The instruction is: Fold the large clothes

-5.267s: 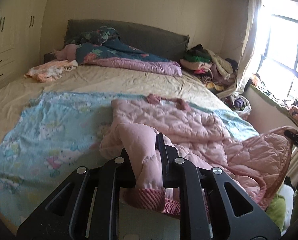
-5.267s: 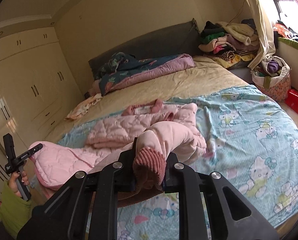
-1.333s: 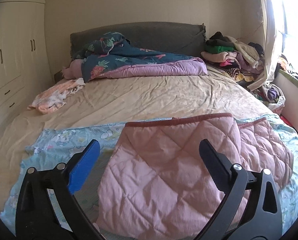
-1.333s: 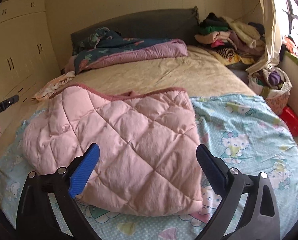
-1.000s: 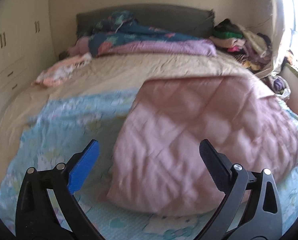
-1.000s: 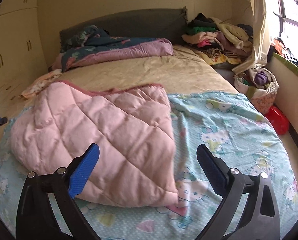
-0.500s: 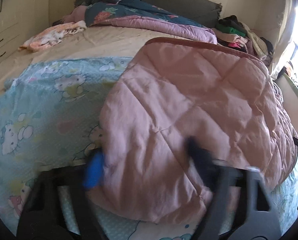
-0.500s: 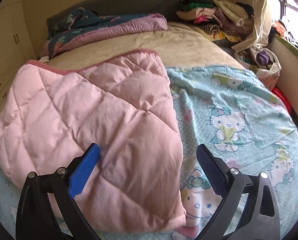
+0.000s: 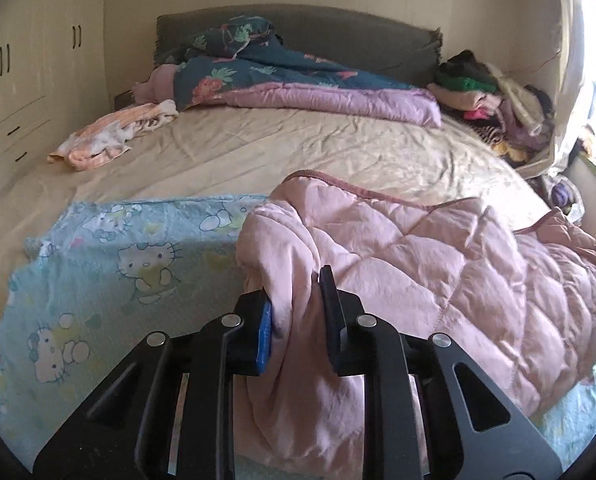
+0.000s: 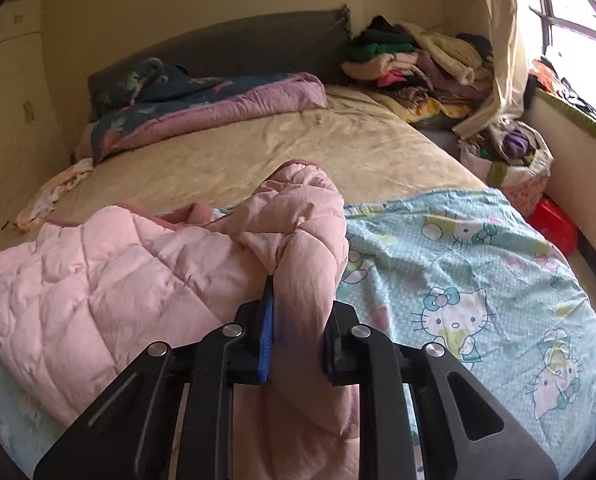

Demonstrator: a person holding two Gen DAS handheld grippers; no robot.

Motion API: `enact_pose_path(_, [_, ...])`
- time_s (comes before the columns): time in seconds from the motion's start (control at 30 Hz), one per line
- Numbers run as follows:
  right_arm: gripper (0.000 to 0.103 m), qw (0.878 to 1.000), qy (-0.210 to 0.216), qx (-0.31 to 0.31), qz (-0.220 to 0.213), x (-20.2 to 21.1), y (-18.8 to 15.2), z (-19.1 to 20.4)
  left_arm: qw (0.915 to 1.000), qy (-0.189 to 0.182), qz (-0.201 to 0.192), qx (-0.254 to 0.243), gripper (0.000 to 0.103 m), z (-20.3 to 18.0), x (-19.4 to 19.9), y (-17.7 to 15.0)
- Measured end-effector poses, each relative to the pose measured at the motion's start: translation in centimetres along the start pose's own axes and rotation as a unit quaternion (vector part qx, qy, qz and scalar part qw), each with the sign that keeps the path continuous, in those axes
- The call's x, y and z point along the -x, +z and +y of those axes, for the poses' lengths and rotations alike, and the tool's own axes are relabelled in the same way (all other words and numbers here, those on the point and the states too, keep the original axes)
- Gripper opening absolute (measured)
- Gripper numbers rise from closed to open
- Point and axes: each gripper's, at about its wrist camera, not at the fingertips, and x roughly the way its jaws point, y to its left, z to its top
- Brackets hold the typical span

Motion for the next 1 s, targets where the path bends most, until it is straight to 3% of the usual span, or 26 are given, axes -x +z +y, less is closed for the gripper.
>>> enact_pose_path(0.33, [0.017, 0.998, -0.027, -0.016, 0.049, -5.0, -1.8, -0.3, 0.9991, 0.024, 0.034, -0.011, 0.013, 0.0, -3.4, -1.1])
enact_pose_path(0.77, [0.024, 0.996, -0.038, -0.032, 0.081, -5.2, -3.4, -0.9, 0.9987, 0.027, 0.043, -0.009, 0.015, 0.1, -3.9, -2.1])
enact_pose_path(0.87, [0.034, 0.995, -0.042, -0.037, 0.088, -4.8, -3.7, -1.1, 0.9986, 0.029, 0.044, -0.007, 0.017, 0.1, -3.5, -2.0])
enact_pose_path(0.97, [0.062, 0.994, -0.035, -0.060, 0.087, -3.7, -4.1, -1.8, 0.9985, 0.029, 0.047, -0.003, 0.024, 0.4, -2.9, -2.0])
enact_pose_path(1.0, [0.075, 0.993, -0.029, -0.069, 0.086, -3.4, -4.1, -2.0, 0.9985, 0.028, 0.048, -0.001, 0.033, 0.6, -2.6, -2.0])
